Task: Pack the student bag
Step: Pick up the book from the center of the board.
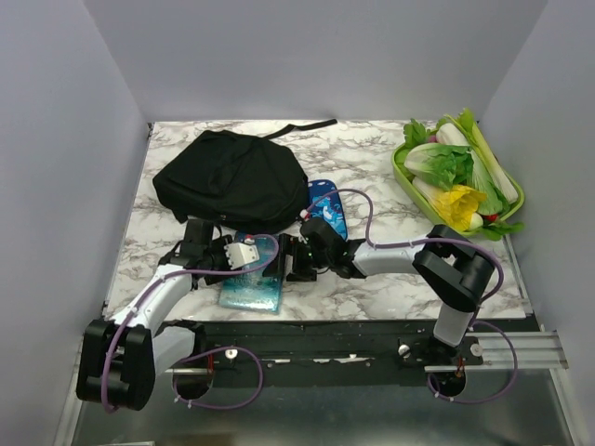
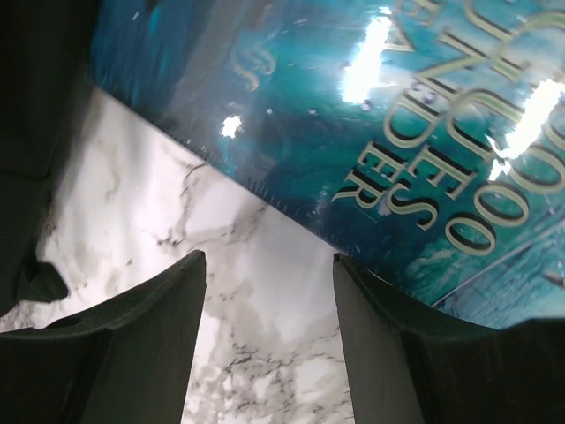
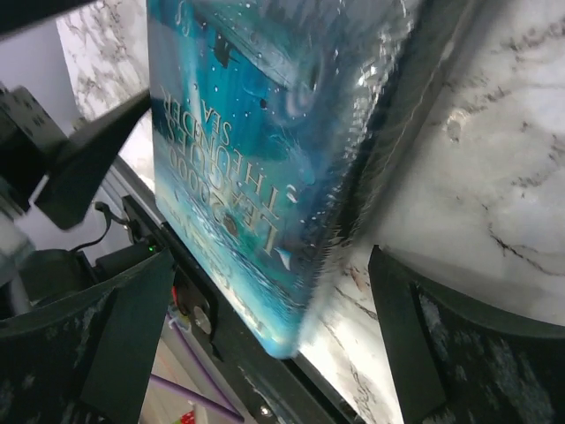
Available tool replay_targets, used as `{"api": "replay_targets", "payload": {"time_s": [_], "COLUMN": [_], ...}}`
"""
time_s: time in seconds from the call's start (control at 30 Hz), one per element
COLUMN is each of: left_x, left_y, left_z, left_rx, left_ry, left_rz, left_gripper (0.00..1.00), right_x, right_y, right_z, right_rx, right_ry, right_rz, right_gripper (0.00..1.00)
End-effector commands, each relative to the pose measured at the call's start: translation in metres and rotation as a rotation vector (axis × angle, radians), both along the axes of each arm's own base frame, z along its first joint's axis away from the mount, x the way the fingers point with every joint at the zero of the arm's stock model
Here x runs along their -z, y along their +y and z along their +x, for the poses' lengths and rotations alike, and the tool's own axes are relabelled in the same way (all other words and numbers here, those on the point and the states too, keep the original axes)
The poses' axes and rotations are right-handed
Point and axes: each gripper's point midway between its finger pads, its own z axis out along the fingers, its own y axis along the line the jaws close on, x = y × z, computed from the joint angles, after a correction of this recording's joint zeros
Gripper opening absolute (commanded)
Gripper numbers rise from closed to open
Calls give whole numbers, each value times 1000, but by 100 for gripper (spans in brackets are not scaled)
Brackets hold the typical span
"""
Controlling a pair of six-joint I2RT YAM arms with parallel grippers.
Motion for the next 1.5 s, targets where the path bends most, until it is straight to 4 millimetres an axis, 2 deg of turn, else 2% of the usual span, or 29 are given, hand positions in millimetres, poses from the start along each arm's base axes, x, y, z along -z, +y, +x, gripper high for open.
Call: {"api": "replay_targets", "payload": {"time_s": [0.0,0.17,0.27,0.37,0.47,0.5,0.57,0.6,0.73,1.17,1.27,1.37,1.4,1.47], "left_x": [11,14,16,15,9,7,2,2,-6,-12,-14,-14,-12,-12], "left_y": [-35,-57,-63,-65,-75,-78,-87,-89,-98,-108,-110,-110,-110,-111], "left_z": [-40,-54,-52,-47,-45,-43,-41,-41,-38,-39,-37,-38,-39,-38], "left_rx": [118,145,134,128,122,116,110,105,99,90,88,83,83,80], "left_ry": [102,144,145,136,148,146,157,162,171,186,183,185,188,184], "left_rz": [-81,-127,-134,-132,-171,-186,-214,-221,-265,-315,-322,-327,-328,-335], "left_gripper": [67,67,67,66,66,66,67,67,67,66,66,65,65,65], "right_x": [17,27,31,30,5,-20,-42,-68,-105,-162,-145,-129,-134,-133], "right_y": [-8,-22,-18,-5,7,13,14,17,17,13,15,16,17,18], "right_z": [-7,-12,-18,-25,-21,-18,-17,-16,-18,-19,-19,-23,-25,-27], "right_rx": [70,122,104,56,25,4,-15,-36,-61,-73,-74,-69,-83,-82], "right_ry": [91,131,167,207,149,101,58,6,-69,-202,-183,-128,-134,-103], "right_rz": [-14,-51,-23,46,165,246,310,387,492,638,567,584,624,661], "right_gripper": [98,97,97,95,93,93,92,92,89,85,85,84,84,82]}}
